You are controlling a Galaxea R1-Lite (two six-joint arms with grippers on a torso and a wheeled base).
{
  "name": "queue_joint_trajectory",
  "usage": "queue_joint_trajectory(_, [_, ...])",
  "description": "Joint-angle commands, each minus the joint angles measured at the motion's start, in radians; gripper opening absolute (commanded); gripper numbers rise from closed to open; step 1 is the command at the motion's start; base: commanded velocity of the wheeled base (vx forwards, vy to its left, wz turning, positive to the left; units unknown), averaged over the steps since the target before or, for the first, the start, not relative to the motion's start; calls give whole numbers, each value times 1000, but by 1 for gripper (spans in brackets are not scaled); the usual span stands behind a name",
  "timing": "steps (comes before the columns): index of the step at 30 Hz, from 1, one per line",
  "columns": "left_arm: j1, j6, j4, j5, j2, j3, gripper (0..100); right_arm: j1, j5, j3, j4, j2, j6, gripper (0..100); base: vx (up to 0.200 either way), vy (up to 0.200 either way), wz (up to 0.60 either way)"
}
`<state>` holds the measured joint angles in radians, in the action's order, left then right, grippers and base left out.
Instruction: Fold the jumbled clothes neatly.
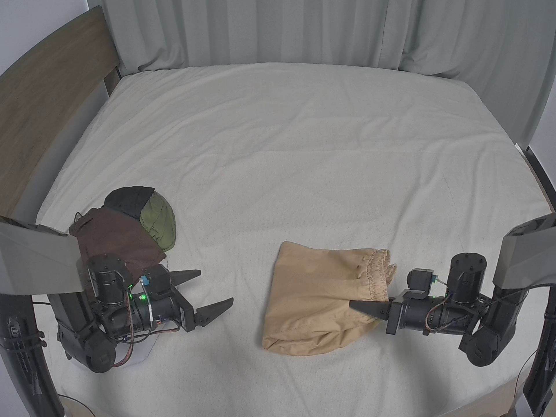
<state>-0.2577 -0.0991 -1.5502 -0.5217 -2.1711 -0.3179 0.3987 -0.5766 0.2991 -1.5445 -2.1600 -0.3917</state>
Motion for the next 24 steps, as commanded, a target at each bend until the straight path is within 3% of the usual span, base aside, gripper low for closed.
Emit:
queue_joint_trajectory(1, [0,-1,-1,0,10,0,100,-1,-29,11,0,35,2,0,0,0,0])
queue_joint_trajectory(24, [1,-2,-1,0,10,0,100,-54,-183,176,3,58,11,0,0,0,0])
